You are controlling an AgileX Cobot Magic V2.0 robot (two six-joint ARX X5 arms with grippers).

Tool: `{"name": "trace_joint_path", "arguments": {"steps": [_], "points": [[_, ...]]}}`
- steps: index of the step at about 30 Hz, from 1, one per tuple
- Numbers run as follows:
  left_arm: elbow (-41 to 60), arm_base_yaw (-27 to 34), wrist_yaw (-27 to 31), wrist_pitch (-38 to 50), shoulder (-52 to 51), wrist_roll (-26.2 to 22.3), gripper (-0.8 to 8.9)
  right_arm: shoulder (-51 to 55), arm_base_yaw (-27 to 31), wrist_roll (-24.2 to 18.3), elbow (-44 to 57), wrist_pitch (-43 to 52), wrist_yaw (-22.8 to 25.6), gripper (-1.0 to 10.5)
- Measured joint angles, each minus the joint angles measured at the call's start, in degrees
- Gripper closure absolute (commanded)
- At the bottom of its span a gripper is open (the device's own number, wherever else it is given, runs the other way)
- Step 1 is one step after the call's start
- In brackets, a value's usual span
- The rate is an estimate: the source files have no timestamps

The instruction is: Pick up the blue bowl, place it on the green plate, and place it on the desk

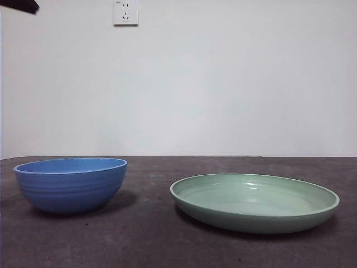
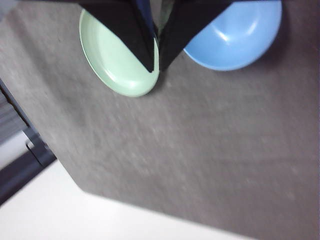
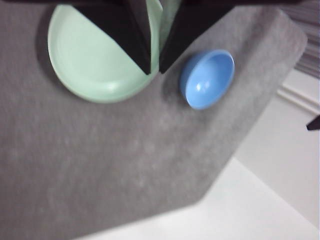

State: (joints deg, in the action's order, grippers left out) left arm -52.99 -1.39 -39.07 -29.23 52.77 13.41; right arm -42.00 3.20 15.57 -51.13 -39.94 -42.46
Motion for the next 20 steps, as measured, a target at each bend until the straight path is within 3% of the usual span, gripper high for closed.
{"name": "trace_joint_path", "arguments": {"steps": [5,15,20], "points": [[0.0,-0.74,-0.17,-0.52,2.01,-0.04,7.92,-1.92,0.0,-1.88,0.0,-4.72,0.17,9.2],[0.0,-1.81,-0.24,-0.35,2.25,-0.31,7.45,-1.86,0.0,-2.29,0.0,-4.61,0.46,9.1],[0.0,-2.62,-0.24,-0.35,2.25,-0.37,4.8,-1.86,0.0,-2.32,0.0,-4.61,0.46,5.5]]}}
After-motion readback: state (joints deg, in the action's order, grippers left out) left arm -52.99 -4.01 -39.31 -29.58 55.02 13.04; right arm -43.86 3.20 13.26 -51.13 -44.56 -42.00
